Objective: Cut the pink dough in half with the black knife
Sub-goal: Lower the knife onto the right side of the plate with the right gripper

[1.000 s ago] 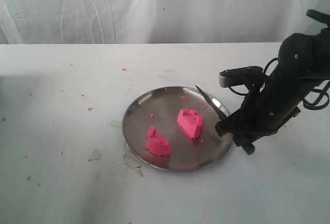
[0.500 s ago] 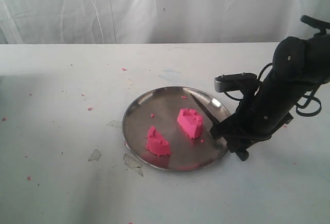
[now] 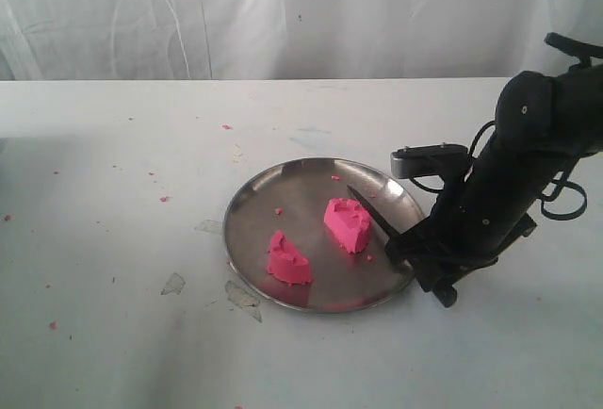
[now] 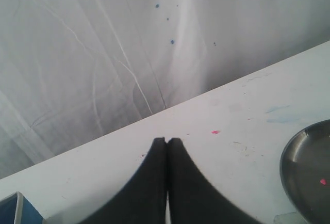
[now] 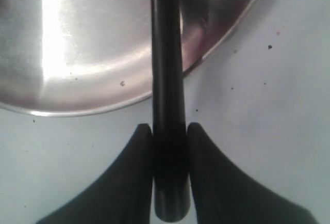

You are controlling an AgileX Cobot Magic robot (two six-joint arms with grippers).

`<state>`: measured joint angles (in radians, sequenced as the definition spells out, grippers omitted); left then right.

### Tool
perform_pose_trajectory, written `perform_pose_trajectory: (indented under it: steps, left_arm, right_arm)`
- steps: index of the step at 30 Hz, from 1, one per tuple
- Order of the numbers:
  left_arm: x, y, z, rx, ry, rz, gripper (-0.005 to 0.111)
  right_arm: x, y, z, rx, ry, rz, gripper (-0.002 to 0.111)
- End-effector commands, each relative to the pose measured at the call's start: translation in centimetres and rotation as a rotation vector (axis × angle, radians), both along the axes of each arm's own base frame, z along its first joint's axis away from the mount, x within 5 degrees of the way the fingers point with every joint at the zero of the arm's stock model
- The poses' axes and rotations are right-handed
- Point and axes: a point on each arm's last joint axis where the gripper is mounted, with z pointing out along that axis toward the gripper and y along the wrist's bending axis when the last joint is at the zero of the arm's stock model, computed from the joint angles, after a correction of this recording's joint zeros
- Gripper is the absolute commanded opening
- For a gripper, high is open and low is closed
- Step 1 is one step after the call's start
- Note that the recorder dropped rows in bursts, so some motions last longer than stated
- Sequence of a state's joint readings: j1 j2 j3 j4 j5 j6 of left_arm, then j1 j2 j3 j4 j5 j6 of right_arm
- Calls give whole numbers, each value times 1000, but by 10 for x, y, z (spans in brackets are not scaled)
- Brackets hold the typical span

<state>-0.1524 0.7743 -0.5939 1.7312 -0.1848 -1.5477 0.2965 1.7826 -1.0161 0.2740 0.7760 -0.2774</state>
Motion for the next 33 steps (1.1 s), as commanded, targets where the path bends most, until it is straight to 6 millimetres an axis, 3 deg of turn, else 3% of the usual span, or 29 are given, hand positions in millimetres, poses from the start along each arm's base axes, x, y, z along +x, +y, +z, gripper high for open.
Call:
perform_pose_trajectory:
  steps: [1, 33]
  left_arm:
    - [-2, -1, 0, 4, -3, -10, 0]
    - [-2, -2, -1, 2, 0, -31, 0]
  right_arm:
    - [4, -1, -6, 0, 9, -5, 17]
    - [10, 2, -4, 16, -41, 12, 19]
